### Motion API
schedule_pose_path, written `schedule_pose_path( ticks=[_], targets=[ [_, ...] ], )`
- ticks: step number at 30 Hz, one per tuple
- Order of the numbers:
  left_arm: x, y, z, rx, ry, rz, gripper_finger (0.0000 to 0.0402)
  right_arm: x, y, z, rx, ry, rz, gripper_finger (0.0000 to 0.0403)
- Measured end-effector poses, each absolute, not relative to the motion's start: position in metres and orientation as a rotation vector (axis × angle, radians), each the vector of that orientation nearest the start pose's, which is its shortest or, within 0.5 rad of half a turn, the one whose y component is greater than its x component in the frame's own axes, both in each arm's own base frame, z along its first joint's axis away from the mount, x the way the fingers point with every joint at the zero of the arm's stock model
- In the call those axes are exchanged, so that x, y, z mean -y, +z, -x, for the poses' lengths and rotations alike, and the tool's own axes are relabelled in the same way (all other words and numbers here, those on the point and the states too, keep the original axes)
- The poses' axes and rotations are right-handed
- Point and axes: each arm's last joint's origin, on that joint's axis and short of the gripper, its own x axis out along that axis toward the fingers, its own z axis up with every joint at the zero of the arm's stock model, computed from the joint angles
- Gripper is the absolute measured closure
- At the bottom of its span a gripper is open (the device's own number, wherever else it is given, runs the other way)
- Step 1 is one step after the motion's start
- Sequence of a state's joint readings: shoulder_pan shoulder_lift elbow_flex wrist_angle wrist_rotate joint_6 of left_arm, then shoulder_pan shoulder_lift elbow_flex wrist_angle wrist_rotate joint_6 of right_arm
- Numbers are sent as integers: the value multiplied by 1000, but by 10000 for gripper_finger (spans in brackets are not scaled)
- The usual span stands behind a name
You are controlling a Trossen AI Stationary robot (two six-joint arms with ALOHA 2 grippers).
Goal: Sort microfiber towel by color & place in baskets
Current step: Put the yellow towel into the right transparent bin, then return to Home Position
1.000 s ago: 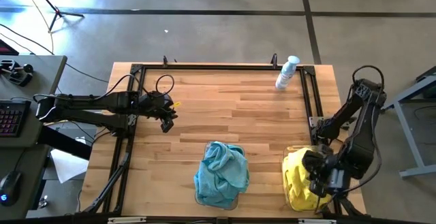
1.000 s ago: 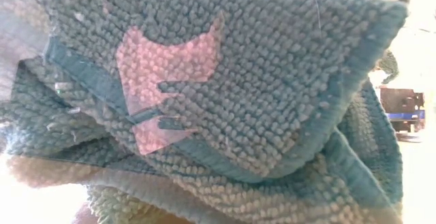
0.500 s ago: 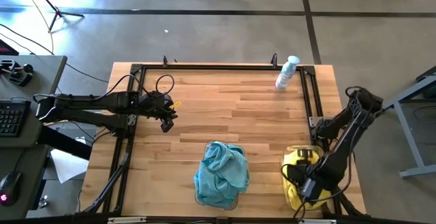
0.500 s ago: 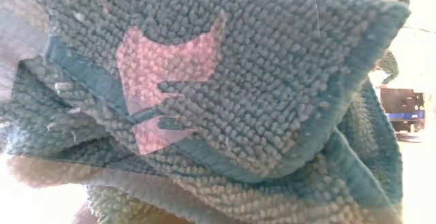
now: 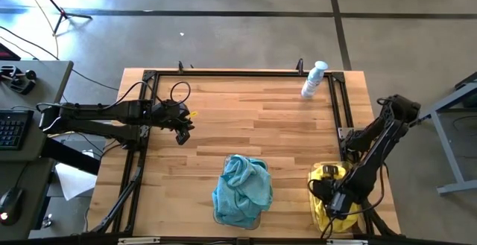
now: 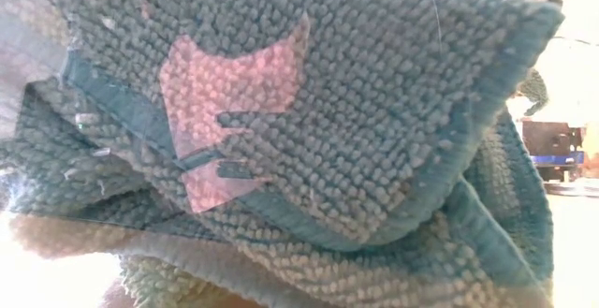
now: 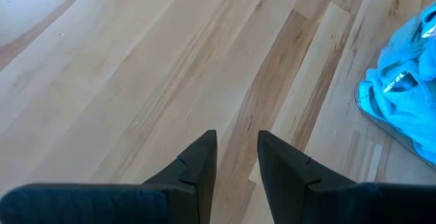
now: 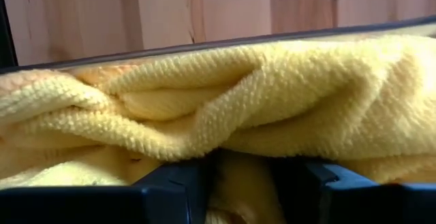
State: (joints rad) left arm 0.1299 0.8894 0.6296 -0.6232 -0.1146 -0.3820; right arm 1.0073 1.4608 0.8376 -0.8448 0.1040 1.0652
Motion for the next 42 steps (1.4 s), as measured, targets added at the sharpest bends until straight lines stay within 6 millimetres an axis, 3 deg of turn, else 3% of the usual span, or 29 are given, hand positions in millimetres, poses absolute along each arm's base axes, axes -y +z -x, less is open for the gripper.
schedule_pose_path(
  ticks=[5, 16, 22, 26, 32, 36, 42],
  targets=[
    [-25, 229, -165, -831, 394, 361, 308, -197, 206, -127, -1449, -18, -128, 267],
    [-25, 229, -165, -830, 395, 362, 308, -195, 306, -124, -1448, -30, -201, 267],
    [-25, 229, -165, -829, 399, 370, 308, -184, 335, -121, -1390, -119, -161, 270],
    [-25, 229, -165, -828, 399, 370, 308, -177, 337, -124, -1337, -182, -133, 294],
    [-25, 232, -169, -805, 336, 244, 336, -166, 321, -153, -1259, -202, -119, 393],
    [-26, 236, -170, -771, 292, 150, 391, -152, 303, -184, -1130, -250, -143, 380],
    [-25, 241, -163, -684, 288, 150, 401, -119, 274, -228, -983, -271, -147, 399]
  ],
)
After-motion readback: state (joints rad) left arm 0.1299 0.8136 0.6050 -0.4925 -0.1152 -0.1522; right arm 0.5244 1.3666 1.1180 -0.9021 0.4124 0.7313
